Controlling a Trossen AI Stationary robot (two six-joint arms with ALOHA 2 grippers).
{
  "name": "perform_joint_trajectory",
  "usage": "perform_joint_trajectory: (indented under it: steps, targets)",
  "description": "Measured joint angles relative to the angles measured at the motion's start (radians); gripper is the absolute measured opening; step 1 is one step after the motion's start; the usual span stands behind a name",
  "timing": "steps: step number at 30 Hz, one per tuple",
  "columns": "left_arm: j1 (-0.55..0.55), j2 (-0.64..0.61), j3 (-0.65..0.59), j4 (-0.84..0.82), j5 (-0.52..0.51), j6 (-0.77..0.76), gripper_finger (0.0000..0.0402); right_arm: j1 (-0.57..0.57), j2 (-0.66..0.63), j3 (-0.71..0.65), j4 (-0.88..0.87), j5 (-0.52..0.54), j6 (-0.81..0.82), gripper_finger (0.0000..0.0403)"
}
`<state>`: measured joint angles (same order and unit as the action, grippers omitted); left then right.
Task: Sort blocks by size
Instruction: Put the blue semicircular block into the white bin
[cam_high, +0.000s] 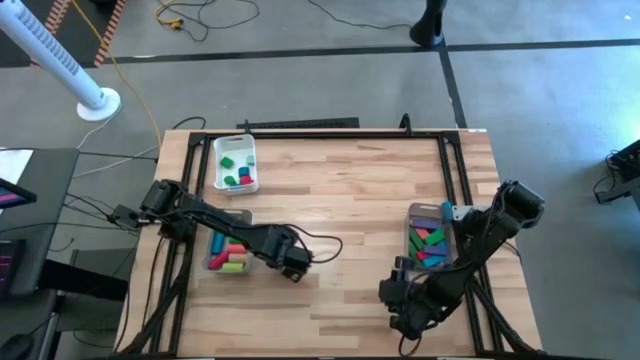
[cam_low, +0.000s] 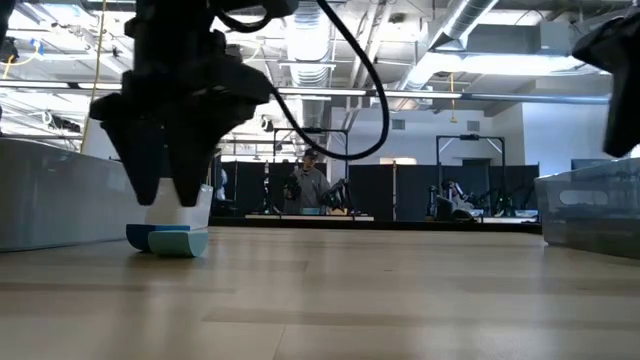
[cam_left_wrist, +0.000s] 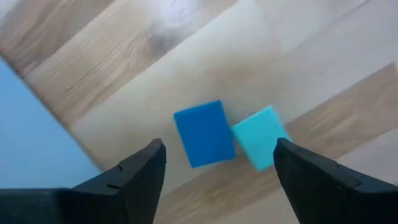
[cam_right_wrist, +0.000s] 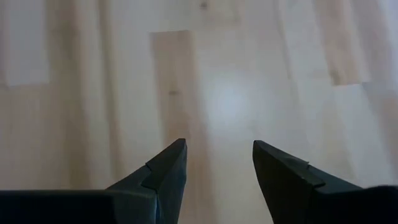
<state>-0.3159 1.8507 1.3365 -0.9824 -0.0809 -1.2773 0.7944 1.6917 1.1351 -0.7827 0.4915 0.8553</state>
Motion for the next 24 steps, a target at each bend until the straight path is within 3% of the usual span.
perform_joint_trajectory:
  steps: [8,15,24]
  targets:
    - [0.023,0.0,0.0,0.008,-0.064,0.035,0.029,-0.028,0.0,0.0,0.042,-0.019,0.107,0.0212]
    - [0.049,0.003,0.001,0.045,-0.09,0.013,0.029,-0.022,0.0,0.0,0.061,-0.024,0.081,0.0212]
    - [0.043,0.082,0.0,0.053,0.015,0.023,0.029,-0.02,0.0,0.0,0.018,-0.022,0.056,0.0212]
